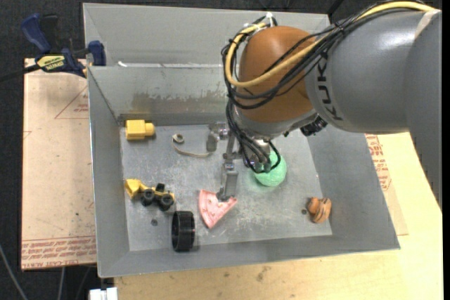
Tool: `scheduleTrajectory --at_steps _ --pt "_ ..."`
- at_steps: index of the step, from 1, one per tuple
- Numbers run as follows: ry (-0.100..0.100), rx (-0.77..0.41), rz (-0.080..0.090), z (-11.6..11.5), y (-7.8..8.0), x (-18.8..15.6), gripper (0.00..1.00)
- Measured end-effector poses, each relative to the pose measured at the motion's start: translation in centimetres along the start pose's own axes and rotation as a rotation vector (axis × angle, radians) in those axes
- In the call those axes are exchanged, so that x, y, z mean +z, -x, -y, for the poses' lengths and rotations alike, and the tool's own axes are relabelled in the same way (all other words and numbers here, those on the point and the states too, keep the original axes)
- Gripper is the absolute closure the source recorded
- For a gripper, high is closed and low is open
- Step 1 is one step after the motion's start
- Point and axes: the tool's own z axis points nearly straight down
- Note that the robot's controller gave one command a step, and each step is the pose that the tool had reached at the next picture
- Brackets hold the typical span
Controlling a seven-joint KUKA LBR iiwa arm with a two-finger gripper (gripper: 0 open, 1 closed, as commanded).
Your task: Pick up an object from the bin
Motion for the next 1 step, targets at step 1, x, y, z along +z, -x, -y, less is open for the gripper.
scheduleTrajectory --at_steps 1 --pt "0.001 0.003 0.007 0.05 0.13 -0.47 0.0"
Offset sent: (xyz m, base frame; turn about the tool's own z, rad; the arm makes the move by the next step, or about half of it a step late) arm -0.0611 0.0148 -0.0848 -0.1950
